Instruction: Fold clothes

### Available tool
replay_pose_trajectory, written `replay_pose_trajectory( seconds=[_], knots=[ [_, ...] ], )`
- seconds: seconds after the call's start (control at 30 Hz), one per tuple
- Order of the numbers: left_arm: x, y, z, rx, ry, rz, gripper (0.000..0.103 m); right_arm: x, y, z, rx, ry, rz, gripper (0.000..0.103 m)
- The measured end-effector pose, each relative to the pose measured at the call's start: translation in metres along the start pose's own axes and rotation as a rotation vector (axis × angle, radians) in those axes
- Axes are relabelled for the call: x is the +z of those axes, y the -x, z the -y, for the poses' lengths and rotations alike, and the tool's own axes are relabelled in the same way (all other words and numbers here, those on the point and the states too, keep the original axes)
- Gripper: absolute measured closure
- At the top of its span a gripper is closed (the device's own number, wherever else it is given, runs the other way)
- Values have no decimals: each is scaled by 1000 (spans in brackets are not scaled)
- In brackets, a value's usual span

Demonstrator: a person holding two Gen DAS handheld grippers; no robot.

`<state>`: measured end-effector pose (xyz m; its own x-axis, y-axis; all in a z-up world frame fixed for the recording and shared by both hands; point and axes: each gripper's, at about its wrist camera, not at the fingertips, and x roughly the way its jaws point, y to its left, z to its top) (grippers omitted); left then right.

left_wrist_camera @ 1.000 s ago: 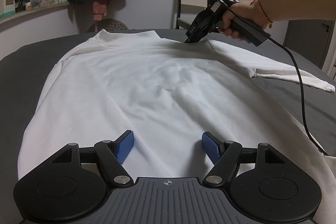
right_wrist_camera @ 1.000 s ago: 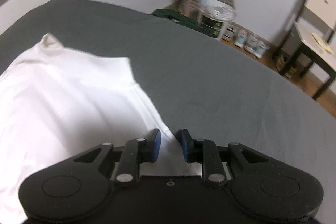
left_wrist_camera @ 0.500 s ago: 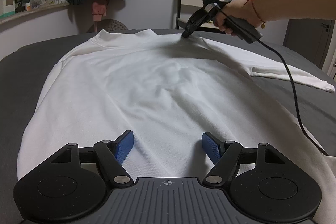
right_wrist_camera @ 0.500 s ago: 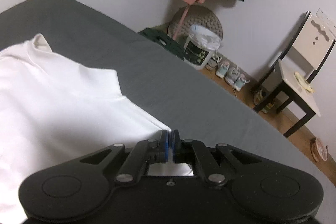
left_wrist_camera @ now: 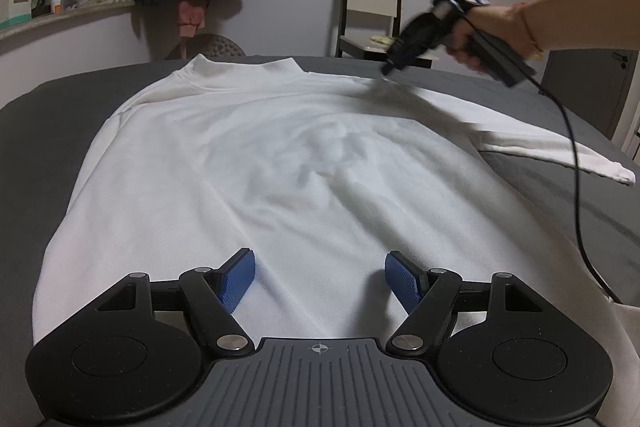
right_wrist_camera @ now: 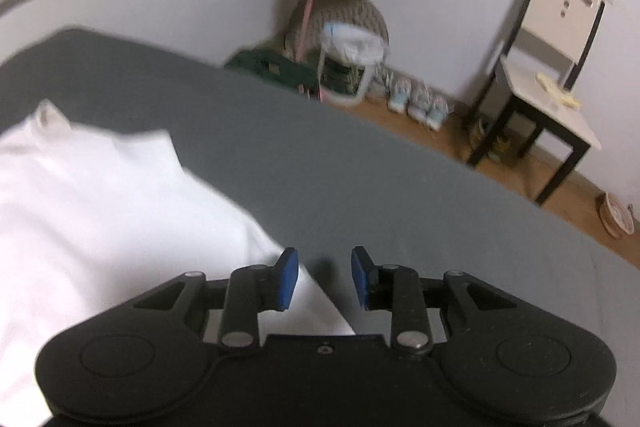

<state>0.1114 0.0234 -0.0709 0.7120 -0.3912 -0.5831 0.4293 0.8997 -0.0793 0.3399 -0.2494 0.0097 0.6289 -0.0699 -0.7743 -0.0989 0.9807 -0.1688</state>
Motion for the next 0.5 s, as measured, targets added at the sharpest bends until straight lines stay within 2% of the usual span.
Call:
replay_pose_trajectory(
  seconds=[0.07,0.1,0.13,0.17,0.2,0.33,0.43,0.47,0.5],
  knots=[
    [0,0,1,4,-6,-1,30,-9,-7,4,10,-4,-40,74],
    [0,-1,1,6,-9,-1,30,-12,-10,4,12,-5,-41,78],
    [0,-1,1,6,-10,-1,30,-14,-13,4,14,-6,-42,83],
    [-1,-1,1,7,-11,-1,30,-16,-16,1,9,-1,-34,97],
    [-1,-1,1,7,-12,-1,30,-17,-18,-2,3,4,-26,99],
    [-1,-2,2,7,-16,0,30,-15,-26,-8,-75,7,13,101],
    [-2,-2,1,3,-15,2,30,-14,-30,-1,-81,-47,9,101],
    [-1,-2,0,1,-13,3,30,-12,-27,1,-80,-67,1,99],
    [-1,-2,0,1,-11,3,29,-10,-23,2,-78,-87,-5,91]
  ],
)
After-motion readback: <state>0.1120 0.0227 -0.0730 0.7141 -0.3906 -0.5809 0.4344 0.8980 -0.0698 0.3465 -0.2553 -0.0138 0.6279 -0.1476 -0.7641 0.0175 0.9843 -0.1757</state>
